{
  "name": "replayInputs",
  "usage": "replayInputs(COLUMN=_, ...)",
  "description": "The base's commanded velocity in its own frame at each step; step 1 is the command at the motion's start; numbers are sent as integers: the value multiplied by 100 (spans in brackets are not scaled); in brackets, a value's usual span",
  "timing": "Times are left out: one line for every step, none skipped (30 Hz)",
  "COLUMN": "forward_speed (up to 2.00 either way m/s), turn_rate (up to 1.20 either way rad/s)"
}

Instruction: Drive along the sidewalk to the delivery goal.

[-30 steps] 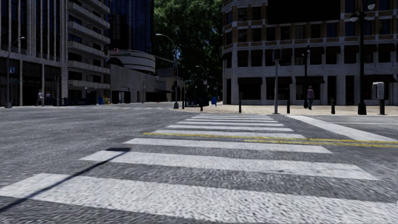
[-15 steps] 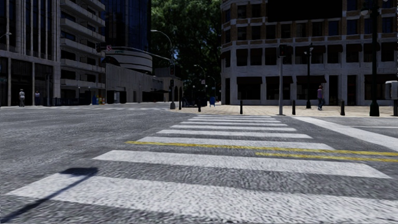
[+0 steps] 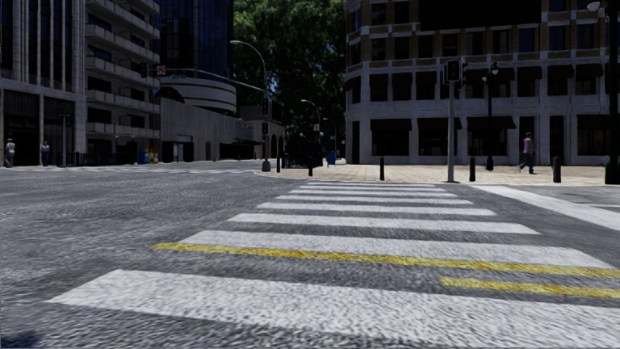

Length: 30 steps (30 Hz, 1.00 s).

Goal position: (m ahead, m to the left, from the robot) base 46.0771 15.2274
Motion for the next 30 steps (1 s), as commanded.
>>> replayInputs(forward_speed=200, turn_rate=0)
replayInputs(forward_speed=200, turn_rate=0)
replayInputs(forward_speed=200, turn_rate=0)
replayInputs(forward_speed=200, turn_rate=0)
replayInputs(forward_speed=200, turn_rate=0)
replayInputs(forward_speed=200, turn_rate=0)
replayInputs(forward_speed=200, turn_rate=0)
replayInputs(forward_speed=200, turn_rate=0)
replayInputs(forward_speed=200, turn_rate=0)
replayInputs(forward_speed=200, turn_rate=0)
replayInputs(forward_speed=200, turn_rate=0)
replayInputs(forward_speed=200, turn_rate=0)
replayInputs(forward_speed=200, turn_rate=0)
replayInputs(forward_speed=200, turn_rate=0)
replayInputs(forward_speed=200, turn_rate=0)
replayInputs(forward_speed=200, turn_rate=0)
replayInputs(forward_speed=200, turn_rate=0)
replayInputs(forward_speed=200, turn_rate=0)
replayInputs(forward_speed=200, turn_rate=0)
replayInputs(forward_speed=200, turn_rate=0)
replayInputs(forward_speed=200, turn_rate=0)
replayInputs(forward_speed=200, turn_rate=0)
replayInputs(forward_speed=200, turn_rate=0)
replayInputs(forward_speed=200, turn_rate=0)
replayInputs(forward_speed=200, turn_rate=0)
replayInputs(forward_speed=200, turn_rate=0)
replayInputs(forward_speed=200, turn_rate=0)
replayInputs(forward_speed=200, turn_rate=0)
replayInputs(forward_speed=200, turn_rate=0)
replayInputs(forward_speed=200, turn_rate=0)
